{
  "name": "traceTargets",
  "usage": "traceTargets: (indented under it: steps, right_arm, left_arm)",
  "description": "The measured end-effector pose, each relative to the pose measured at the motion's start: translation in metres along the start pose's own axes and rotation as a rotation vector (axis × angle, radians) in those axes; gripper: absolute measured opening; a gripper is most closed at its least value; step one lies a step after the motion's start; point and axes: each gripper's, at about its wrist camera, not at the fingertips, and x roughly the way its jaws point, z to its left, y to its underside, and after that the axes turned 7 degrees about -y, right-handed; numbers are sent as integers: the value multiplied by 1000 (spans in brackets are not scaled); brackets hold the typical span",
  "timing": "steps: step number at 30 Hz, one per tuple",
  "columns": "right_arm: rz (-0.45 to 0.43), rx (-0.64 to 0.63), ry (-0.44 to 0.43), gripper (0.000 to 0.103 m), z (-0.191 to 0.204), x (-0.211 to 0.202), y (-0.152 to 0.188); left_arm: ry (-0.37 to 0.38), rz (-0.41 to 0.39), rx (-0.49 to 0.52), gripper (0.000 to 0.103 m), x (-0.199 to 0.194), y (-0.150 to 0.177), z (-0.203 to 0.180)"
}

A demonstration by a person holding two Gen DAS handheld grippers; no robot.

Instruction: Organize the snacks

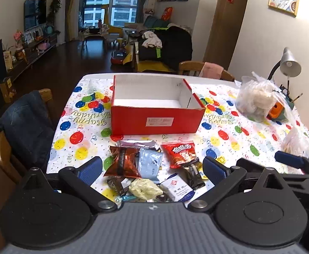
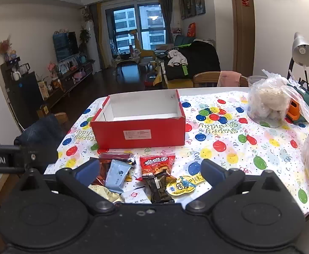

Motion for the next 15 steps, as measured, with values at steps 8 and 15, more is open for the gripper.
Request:
traceTargets:
  steps: [8, 15]
  right_arm:
    - [-13, -6, 0, 97, 1, -5, 1]
    - [-20, 0, -11, 97, 2, -9, 2]
  left_arm:
    - [2, -9, -5, 102, -5, 2, 0]
    - [8, -9, -4, 102, -7, 1, -1]
